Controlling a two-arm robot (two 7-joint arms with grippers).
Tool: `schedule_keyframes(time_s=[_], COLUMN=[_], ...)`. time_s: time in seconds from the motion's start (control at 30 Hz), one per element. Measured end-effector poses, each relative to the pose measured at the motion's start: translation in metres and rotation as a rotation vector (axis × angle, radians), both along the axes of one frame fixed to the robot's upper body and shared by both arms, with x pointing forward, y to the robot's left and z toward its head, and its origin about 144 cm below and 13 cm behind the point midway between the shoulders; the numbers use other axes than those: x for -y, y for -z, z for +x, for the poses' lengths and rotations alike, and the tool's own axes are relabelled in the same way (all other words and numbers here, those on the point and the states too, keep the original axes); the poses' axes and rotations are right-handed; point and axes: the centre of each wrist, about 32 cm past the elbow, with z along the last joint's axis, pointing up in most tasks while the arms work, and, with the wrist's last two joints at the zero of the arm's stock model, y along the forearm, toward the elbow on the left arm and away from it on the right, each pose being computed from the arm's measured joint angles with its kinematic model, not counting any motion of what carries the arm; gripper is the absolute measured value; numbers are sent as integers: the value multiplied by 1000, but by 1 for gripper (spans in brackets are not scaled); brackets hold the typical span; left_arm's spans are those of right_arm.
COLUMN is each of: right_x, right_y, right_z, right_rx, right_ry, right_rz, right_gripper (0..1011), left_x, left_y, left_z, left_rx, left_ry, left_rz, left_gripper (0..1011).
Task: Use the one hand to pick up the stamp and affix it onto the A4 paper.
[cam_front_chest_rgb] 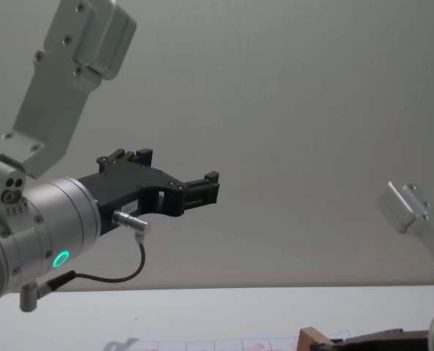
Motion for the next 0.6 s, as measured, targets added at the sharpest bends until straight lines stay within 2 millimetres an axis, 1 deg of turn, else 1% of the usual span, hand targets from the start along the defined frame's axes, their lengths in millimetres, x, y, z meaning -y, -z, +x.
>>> schedule_keyframes(time_s=[0.27,0.6], right_x=[-1,0], right_y=[0,-11], right_z=[0,-3], right_rx=[6,95], right_ry=[-7,-17], right_rz=[-27,-51], right_gripper=[216,216], left_x=[0,0], left_y=[0,0], left_z=[0,0], left_rx=[0,0], left_ry=[0,0], left_rz=[0,0], left_gripper=[1001,1001])
